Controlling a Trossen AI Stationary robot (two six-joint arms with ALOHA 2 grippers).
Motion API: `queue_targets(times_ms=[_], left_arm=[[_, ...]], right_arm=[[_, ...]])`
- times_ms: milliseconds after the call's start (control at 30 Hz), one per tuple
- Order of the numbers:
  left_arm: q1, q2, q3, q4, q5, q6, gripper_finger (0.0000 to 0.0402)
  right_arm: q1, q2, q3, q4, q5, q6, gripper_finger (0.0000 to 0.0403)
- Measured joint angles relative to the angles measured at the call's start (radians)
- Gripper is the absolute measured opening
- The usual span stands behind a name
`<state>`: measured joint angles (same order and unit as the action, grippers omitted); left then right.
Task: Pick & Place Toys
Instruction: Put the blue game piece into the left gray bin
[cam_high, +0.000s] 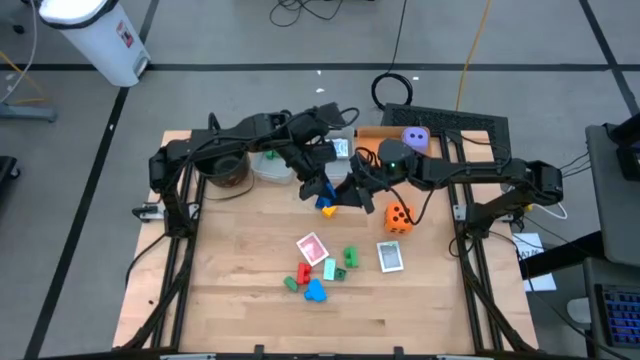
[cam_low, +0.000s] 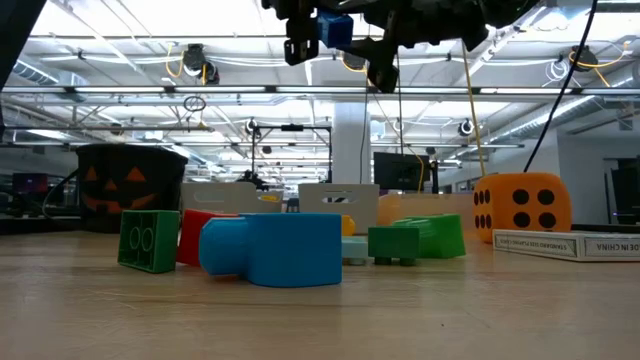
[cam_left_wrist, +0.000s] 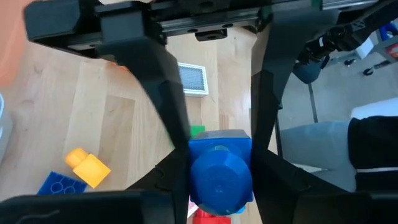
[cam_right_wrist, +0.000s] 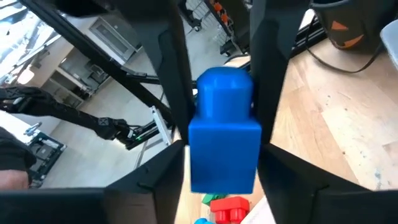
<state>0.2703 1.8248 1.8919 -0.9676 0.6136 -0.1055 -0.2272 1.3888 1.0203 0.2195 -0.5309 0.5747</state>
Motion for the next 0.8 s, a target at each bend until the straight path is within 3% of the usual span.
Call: queue_targets(times_ms=[267, 533, 800], left_arm=[[0.014, 0.000, 0.000, -0.004, -0.001, 0.008, 0.0132], [0.101, -0.037, 0.000, -0.074, -0.034, 0.035, 0.0132], [0.211, -0.111, 0.000, -0.237, -0.243, 0.110, 0.0132]], right_arm=[[-0.025, -0.003, 0.000, 0.001, -0.015, 0.004, 0.0249], [-0.104, -0.029, 0.001, -0.015, -0.101, 0.013, 0.0261], [-0.186, -0.058, 0.000, -0.036, -0.100, -0.017, 0.0260]])
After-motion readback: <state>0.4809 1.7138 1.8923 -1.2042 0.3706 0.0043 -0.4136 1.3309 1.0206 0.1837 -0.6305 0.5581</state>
